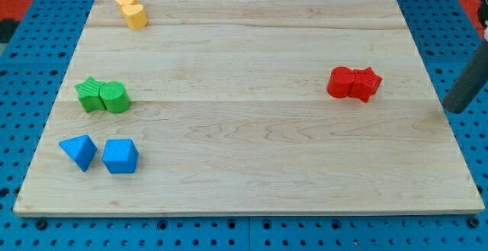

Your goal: Slide the red blocks to the center of the board

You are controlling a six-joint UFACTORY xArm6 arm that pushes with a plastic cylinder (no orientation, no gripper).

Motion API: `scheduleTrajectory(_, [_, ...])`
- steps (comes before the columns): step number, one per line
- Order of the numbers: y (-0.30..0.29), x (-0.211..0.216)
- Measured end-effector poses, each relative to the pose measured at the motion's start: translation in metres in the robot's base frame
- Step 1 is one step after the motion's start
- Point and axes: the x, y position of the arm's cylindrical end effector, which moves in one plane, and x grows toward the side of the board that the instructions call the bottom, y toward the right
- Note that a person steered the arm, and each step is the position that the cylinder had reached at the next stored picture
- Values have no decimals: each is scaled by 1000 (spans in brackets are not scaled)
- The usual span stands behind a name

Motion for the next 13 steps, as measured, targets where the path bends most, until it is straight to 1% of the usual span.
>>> scheduleTrajectory(2, [-1, -29])
scheduleTrajectory(3, [-17, -34])
scheduleTrajectory(4, [-44, -28])
scheduleTrajectory(6, [-162, -28])
scheduleTrajectory(7, [-149, -27])
scheduleTrajectory(8, [-111, -31])
scheduleTrajectory(9, [-108, -41])
scheduleTrajectory(10, [-149, -41])
scheduleTrajectory(11, [-173, -41])
scheduleTrajectory(12, [-151, -41])
scheduleTrajectory(13, [-148, -50])
